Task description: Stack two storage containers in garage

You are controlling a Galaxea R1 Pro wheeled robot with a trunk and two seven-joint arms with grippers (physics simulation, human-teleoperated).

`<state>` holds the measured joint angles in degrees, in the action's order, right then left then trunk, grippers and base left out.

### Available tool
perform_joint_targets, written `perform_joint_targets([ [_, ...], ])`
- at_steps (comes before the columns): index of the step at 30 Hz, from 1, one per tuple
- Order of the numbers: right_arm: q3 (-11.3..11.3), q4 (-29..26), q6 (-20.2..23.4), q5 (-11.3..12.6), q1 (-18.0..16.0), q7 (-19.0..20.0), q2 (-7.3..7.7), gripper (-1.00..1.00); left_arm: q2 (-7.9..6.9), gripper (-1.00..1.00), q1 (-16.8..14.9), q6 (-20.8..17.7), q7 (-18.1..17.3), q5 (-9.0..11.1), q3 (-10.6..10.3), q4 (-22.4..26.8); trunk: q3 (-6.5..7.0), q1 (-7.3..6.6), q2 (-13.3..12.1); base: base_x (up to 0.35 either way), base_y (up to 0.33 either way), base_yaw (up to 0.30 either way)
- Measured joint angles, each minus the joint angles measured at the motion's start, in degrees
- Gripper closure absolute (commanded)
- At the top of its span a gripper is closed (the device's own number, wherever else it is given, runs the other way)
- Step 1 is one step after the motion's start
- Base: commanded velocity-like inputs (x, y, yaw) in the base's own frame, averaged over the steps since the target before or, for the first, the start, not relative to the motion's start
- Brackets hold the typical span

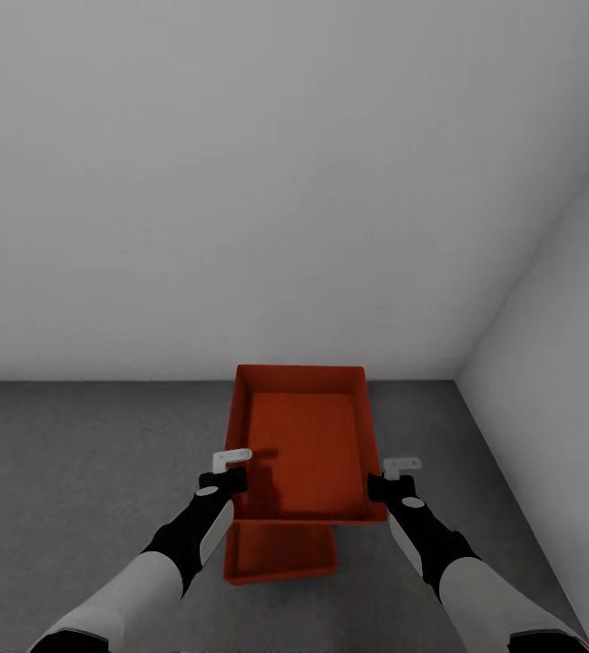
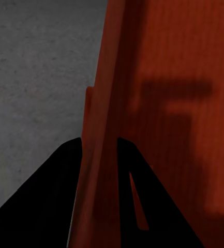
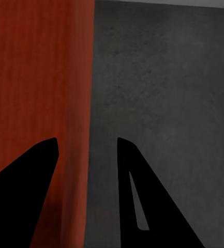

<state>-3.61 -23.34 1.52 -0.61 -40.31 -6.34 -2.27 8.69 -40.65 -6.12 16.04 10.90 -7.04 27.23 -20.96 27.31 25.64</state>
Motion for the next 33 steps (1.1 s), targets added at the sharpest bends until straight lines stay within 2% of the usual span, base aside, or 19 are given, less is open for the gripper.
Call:
perform_joint_targets([
  [33,-0.1,0.0,0.0,0.0,0.0,-0.3,-0.19,1.0,-0.19,1.0,0.0,0.0,-0.3,0.0,0.1,0.0,-3.04,0.0,0.0,0.0,0.0,0.0],
])
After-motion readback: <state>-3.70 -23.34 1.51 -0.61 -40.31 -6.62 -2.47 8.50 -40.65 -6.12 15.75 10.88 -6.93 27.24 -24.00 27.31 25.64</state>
